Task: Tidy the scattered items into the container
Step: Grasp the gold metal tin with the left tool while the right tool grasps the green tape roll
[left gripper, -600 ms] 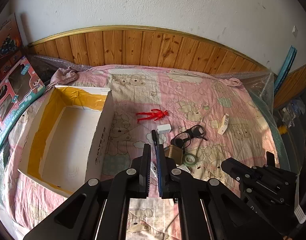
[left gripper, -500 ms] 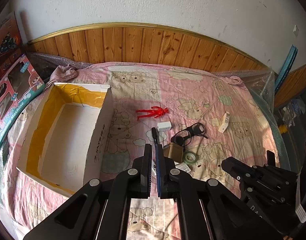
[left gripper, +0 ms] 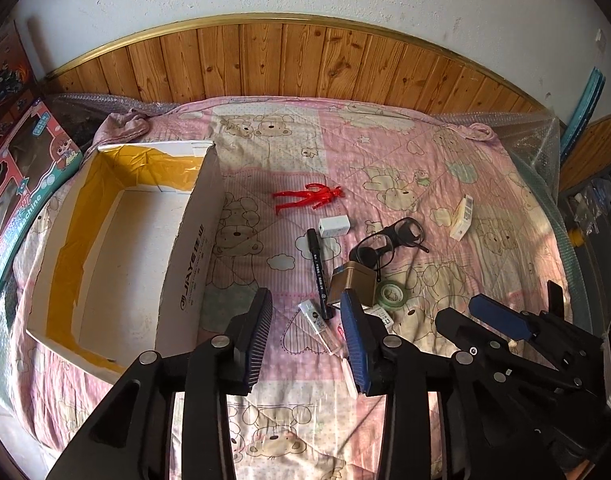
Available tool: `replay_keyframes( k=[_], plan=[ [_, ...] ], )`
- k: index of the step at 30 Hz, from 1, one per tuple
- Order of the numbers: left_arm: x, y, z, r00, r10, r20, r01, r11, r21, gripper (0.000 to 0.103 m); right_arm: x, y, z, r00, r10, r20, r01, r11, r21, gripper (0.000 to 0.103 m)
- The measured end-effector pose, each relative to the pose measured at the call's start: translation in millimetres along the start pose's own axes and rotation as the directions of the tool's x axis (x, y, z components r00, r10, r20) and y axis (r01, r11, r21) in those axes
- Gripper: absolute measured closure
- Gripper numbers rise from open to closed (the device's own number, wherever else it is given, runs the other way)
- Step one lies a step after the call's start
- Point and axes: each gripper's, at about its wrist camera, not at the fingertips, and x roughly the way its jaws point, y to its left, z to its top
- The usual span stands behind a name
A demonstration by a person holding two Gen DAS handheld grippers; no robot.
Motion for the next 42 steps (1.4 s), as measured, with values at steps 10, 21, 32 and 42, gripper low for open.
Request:
replay_keyframes(
  k=[10,21,32,42],
  plan=[
    [62.1,10.9,-6.6,0.990,-0.088,-0.107,0.081,0.995,-0.065,0.055,61.2,-46.4,-8.5,0.991,0.033,-0.130,-0.015,0.990,0.137,0.059],
    [119.8,-23.9,4.4,0.976,-0.149,-0.158,0.146,0.989,-0.030,0.047,108.4,-97.4,-4.8,0.982,0.036,-0.184,0.009,0.971,0.238,0.059],
    [191.7,-39.6,1.6,0.956,-0.114,-0.270,0.125,0.992,0.025,0.040,155.3,-114.5,4.9,0.964,0.099,-0.248,-0.032,0.965,0.260,0.074],
    [199.1,-35.7,-0.9,0.951,-0.170,-0.258,0.176,0.984,-0.001,0.034,166.2,-116.1,6.2,0.965,0.087,-0.248,-0.037,0.979,0.201,0.082]
  ],
)
